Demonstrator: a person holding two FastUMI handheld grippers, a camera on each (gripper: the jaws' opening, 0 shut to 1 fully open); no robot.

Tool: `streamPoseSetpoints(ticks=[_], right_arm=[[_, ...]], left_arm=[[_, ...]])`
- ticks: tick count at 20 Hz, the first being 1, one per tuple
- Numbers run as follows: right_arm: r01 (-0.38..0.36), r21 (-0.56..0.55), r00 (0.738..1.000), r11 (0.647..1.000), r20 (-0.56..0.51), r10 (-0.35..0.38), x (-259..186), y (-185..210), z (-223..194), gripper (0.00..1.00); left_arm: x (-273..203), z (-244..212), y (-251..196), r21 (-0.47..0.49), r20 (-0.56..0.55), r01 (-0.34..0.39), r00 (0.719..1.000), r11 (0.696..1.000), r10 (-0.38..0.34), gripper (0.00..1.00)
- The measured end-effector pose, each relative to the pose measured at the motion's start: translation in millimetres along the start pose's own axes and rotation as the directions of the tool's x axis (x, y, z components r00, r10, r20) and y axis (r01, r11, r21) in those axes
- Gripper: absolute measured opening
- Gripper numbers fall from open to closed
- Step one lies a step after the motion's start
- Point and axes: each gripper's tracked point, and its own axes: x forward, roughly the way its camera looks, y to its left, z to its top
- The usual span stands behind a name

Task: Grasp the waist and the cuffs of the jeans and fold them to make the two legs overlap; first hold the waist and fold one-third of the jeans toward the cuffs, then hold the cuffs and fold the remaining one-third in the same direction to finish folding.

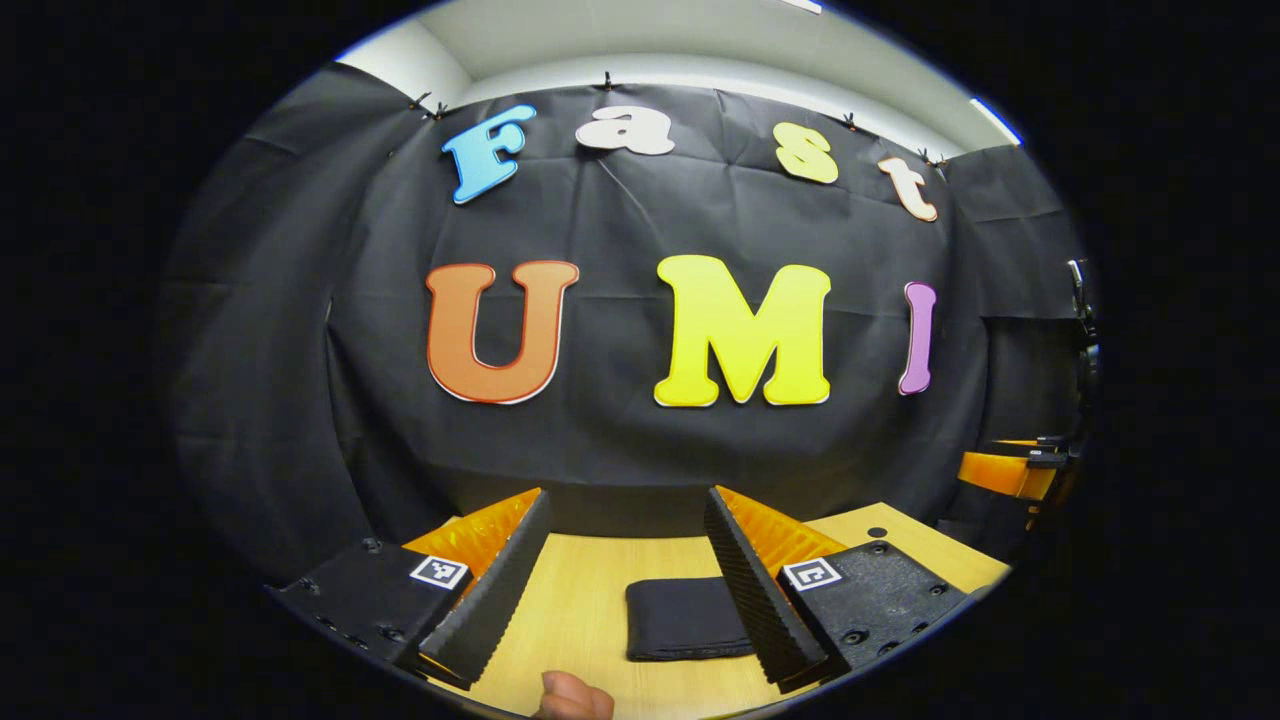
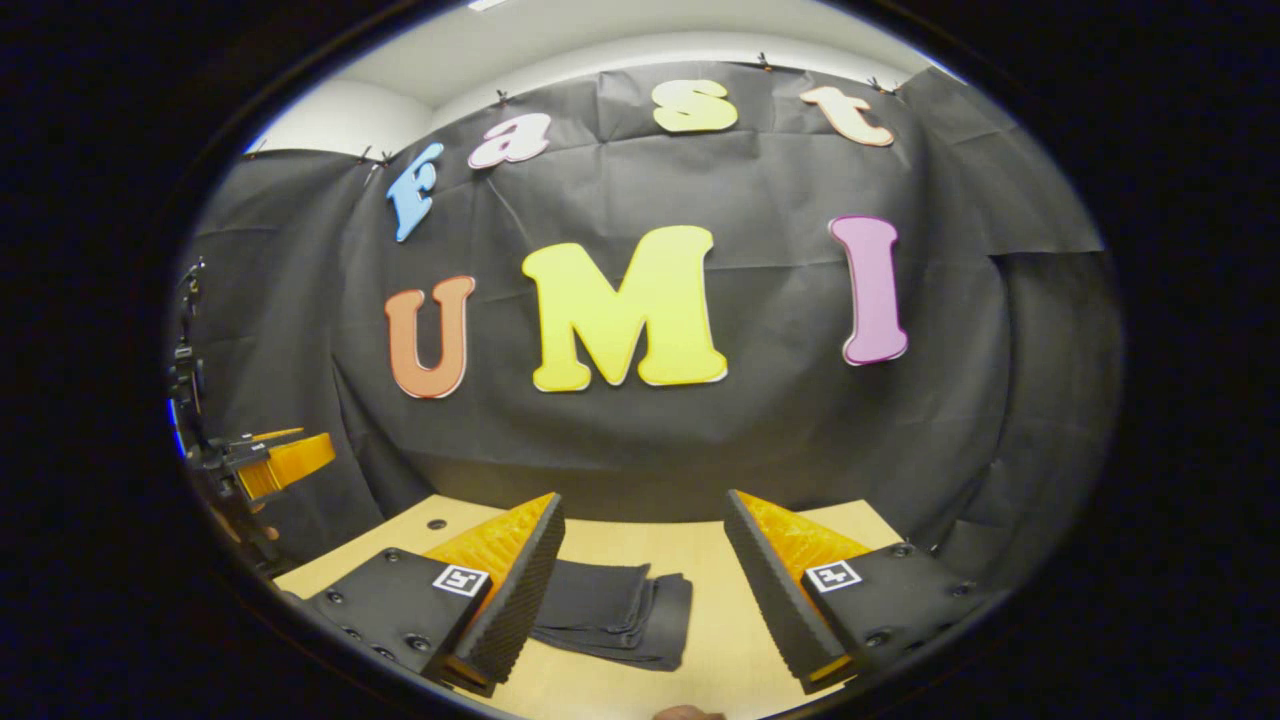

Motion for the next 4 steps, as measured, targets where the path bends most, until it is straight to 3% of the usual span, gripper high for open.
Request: streamPoseSetpoints(ticks=[1,3,4], right_arm=[[-0.001,-0.005,1.000,1.000,0.004,0.001,0.4,6.4,-0.7,0.94],[0.001,-0.016,1.000,1.000,0.002,-0.001,0.6,19.2,-5.3,0.99],[0.008,-0.028,1.000,1.000,-0.002,-0.008,-0.1,22.9,-8.8,0.94]], left_arm=[[-4.1,-3.6,3.2,-0.005,0.004,-0.010,1.000,1.000,0.010,1.00],[-9.0,-8.7,6.9,-0.028,0.002,-0.023,1.000,0.999,0.023,0.98],[-12.1,-11.9,7.2,-0.035,-0.001,-0.024,1.000,0.999,0.024,0.98]])
